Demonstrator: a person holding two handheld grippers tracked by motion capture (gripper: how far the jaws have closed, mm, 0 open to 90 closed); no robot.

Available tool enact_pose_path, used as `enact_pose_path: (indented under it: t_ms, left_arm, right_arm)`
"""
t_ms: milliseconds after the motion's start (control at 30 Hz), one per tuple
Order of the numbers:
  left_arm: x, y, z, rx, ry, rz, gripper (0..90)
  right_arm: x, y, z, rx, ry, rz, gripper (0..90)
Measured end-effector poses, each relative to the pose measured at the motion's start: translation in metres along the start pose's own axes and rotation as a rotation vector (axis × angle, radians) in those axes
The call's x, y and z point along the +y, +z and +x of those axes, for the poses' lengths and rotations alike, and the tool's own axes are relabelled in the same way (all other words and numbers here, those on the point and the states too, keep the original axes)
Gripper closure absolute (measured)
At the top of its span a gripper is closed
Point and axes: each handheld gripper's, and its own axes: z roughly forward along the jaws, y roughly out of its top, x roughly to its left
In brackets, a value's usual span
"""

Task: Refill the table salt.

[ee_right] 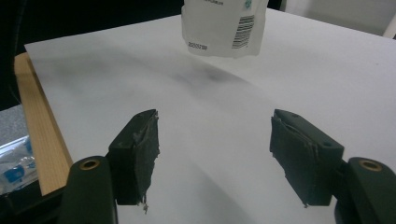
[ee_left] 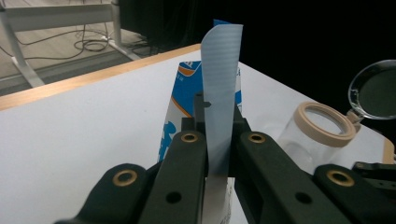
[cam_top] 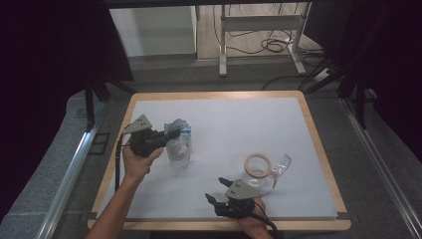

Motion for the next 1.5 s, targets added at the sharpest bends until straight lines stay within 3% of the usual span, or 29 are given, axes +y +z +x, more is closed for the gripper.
enact_pose_path:
  t_ms: [700,967,1100,1333,1500]
  left_arm:
    - [-0.002,0.008,-0.026,-0.068,0.007,0.015,90.0]
    - [0.005,0.006,-0.037,-0.101,0.01,0.008,90.0]
    - [0.011,0.003,-0.046,-0.126,0.01,-0.003,90.0]
    - [0.022,0.001,-0.058,-0.152,0.023,-0.011,90.0]
    - [0.025,0.003,-0.063,-0.166,0.027,-0.009,90.0]
  right_arm:
    - [0.005,0.031,0.0,-0.039,0.011,0.061,25.5]
    - [0.012,0.047,-0.005,-0.085,0.039,0.119,23.8]
    - [0.017,0.052,-0.003,-0.104,0.022,0.136,22.5]
    - [0.022,0.056,-0.007,-0.143,0.028,0.106,21.6]
    - [0.023,0.056,-0.01,-0.158,0.011,0.051,21.4]
